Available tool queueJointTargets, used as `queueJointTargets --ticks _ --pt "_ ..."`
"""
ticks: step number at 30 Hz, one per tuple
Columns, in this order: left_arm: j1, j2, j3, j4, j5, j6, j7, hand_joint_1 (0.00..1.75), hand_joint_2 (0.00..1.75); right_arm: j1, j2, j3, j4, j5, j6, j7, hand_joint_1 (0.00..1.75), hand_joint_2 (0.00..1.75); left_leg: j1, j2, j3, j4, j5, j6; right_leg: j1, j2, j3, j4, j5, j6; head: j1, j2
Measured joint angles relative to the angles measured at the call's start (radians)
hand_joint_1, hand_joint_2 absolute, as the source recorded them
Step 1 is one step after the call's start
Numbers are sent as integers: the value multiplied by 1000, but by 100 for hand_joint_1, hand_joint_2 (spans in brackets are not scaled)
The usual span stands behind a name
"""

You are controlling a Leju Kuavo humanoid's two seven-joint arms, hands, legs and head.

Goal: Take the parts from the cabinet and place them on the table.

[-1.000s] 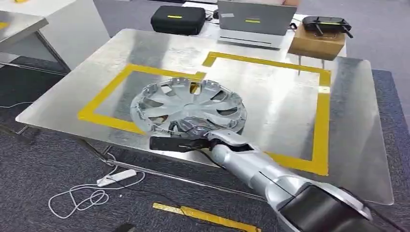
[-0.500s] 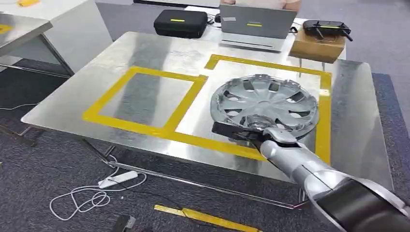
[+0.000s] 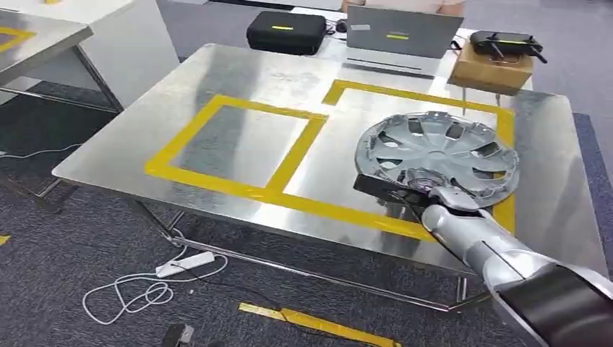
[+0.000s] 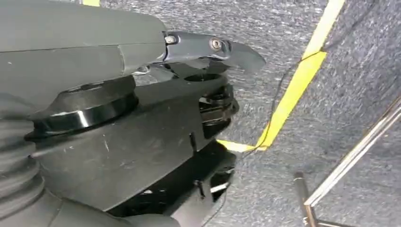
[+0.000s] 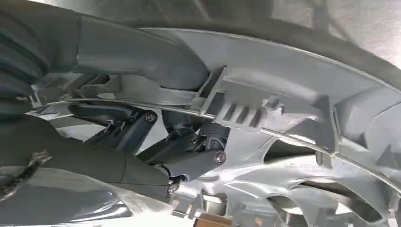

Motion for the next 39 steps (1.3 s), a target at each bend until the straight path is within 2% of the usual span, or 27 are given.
queueJointTargets --ticks 2,3,4,5,7,8,9,10,11,13,14,15,18,20,21,23,24,25,26,28,29,30,33,35,36,38,39 --pt "1 -1 2 0 0 3 10 0 175 1 0 -2 0 4 0 -6 175 175 3 3 -2 -2 6 -9 2 3 -2 0 5 1 1 0" --pt "0 -1 2 0 0 4 10 0 175 -1 0 -4 0 5 1 -6 0 0 1 3 -1 -4 7 -13 -1 3 0 -9 11 -1 0 0" --pt "-1 2 2 0 0 9 14 0 175 0 3 -6 0 7 1 -6 0 0 1 3 -3 4 0 -17 -13 -1 8 -21 22 2 1 0" --pt "0 3 2 0 0 15 21 0 175 -1 7 -7 0 11 1 -9 0 0 0 3 -15 32 -28 -28 -15 0 9 -25 24 -1 -4 0" --pt "1 6 3 0 1 27 39 0 175 -1 15 -8 0 19 2 -18 0 0 10 3 -73 173 -108 -43 -18 -1 7 -25 25 -2 -5 0" --pt "3 10 5 0 6 33 44 0 175 -1 15 -9 1 23 3 -23 0 0 15 4 -104 245 -136 -49 -18 -2 6 -24 25 -2 -4 0" --pt "6 11 10 0 11 49 46 0 175 -1 18 -11 1 27 2 -29 0 0 20 4 -121 288 -144 -54 -19 -1 6 -24 25 -2 -5 0" --pt "8 10 15 0 16 71 45 0 175 -1 20 -13 1 33 0 -38 0 0 23 4 -115 280 -126 -57 -20 0 7 -23 25 -1 -5 0" --pt "10 7 23 0 21 105 42 0 175 0 21 -14 2 38 -6 -52 0 0 26 5 -90 229 -90 -59 -21 1 7 -22 23 1 -5 0" --pt "11 -2 29 0 23 169 40 0 175 -1 23 -18 1 47 -29 -77 0 0 29 6 -5 52 -2 -58 -24 4 8 -15 18 9 -5 0" --pt "11 -7 32 0 23 178 40 0 175 -1 23 -20 2 50 -37 -81 0 0 28 5 17 11 -12 -55 -22 5 5 -12 15 15 -5 0" --pt "10 -11 37 1 23 185 40 0 175 -4 23 -24 2 52 -40 -85 0 0 26 4 16 -6 -12 -47 -17 9 -4 -2 14 22 -5 0" --pt "13 -19 49 1 23 223 55 0 175 -3 26 -30 1 60 -69 -101 0 0 21 5 10 -1 -11 -27 -20 10 -7 -10 19 38 -5 0" --pt "10 -23 51 1 19 258 70 0 175 -4 26 -39 -2 64 -105 -111 0 0 28 6 15 -13 -5 -10 -23 12 -26 16 -8 47 0 0" --pt "9 -24 52 1 17 270 74 0 175 -9 26 -42 -2 68 -124 -114 0 0 28 7 13 -12 -4 -4 -23 13 -55 79 -44 50 6 0" --pt "8 -27 53 1 11 281 79 0 175 -7 27 -42 -2 72 -130 -120 0 0 27 7 12 -12 -5 -3 -25 13 -136 250 -113 56 6 0" --pt "9 -27 53 1 11 283 80 0 175 -2 26 -42 -2 72 -130 -121 0 0 27 6 12 -12 -5 -2 -26 13 -166 310 -126 58 6 0" --pt "10 -27 53 1 10 288 83 0 175 2 26 -42 -2 73 -135 -121 0 0 27 3 13 -12 -5 -2 -28 13 -173 314 -111 58 6 0" --pt "10 -27 53 1 7 299 90 0 175 2 26 -43 -2 74 -148 -120 0 0 27 1 13 -11 -5 -3 -29 13 -156 270 -75 58 6 0" --pt "8 -31 54 1 -2 331 115 0 175 -1 25 -57 -10 78 -215 -121 0 0 27 0 17 -11 -8 -7 -33 13 -75 95 17 56 6 0" --pt "8 -34 54 1 -9 353 134 0 175 -6 22 -66 -17 86 -257 -121 0 0 26 0 18 -11 -10 -11 -34 12 -42 19 33 56 6 0" --pt "6 -35 53 1 -18 374 152 0 175 -16 19 -69 -24 98 -297 -119 0 0 19 0 12 -5 -11 -17 -29 14 -20 -1 22 54 6 0" --pt "6 -37 53 2 -39 421 201 0 175 -41 -9 -85 -50 114 -350 -115 0 0 20 1 9 -8 -4 -29 -27 17 -28 4 22 41 4 0" --pt "3 -37 53 2 -63 461 250 0 175 -72 -32 -101 -88 128 -351 -111 0 0 20 3 1 11 -26 -41 -36 16 -25 -1 27 26 2 0" --pt "2 -37 52 2 -71 477 271 0 175 -92 -48 -112 -108 133 -349 -110 0 0 21 4 -18 58 -58 -45 -36 15 -25 -1 28 19 -5 0" --pt "2 -34 52 2 -77 488 286 0 175 -125 -68 -129 -141 142 -329 -110 0 0 23 5 -90 228 -136 -50 -34 16 -25 -1 27 16 -3 0" --pt "2 -33 52 2 -81 489 289 0 175 -131 -77 -136 -156 146 -322 -110 0 0 23 5 -120 295 -155 -50 -32 16 -24 -1 27 15 -3 0"
